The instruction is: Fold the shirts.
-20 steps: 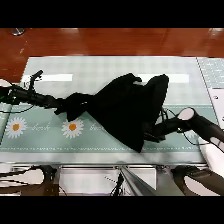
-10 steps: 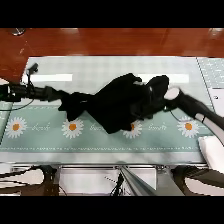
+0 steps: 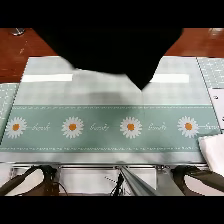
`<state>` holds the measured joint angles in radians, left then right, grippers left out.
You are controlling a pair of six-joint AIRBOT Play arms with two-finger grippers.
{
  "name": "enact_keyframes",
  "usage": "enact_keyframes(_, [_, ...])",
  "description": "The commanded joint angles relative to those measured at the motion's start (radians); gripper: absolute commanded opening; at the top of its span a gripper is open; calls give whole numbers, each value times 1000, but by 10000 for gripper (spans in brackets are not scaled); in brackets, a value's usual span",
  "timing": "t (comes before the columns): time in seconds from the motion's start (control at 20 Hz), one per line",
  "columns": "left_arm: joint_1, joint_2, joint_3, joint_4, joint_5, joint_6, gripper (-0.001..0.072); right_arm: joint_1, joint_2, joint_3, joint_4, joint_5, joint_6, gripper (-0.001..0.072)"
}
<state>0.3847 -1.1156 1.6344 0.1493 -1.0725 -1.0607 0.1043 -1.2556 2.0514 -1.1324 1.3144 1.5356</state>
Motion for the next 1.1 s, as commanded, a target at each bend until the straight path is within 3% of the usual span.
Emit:
enact_keyframes(0.0, [66,181,200,426,98,-269,19,-22,203,84,-66,48,-27,28])
enact_keyframes(0.2, [143,446,208,835,102,-348,18,-22,462,-64,-129,42,-24,28])
enact_keyframes(0.35, [156,573,207,965,42,-348,19,-22,554,-105,-135,120,-13,28])
enact_keyframes(0.65, [155,651,58,962,-132,-394,20,-22,610,-243,-165,217,18,28])
enact_keyframes(0.75, [155,650,-79,872,-136,-391,20,-22,610,-349,-164,209,17,28])
enact_keyframes(0.9, [155,637,-368,654,-90,-308,19,-22,596,-583,-185,108,16,28])
enact_keyframes(1.0, [129,609,-596,558,59,-204,20,-22,550,-730,-198,-40,24,28])
enact_keyframes(1.05, [98,583,-694,557,135,-200,19,-23,510,-784,-198,-116,25,28])
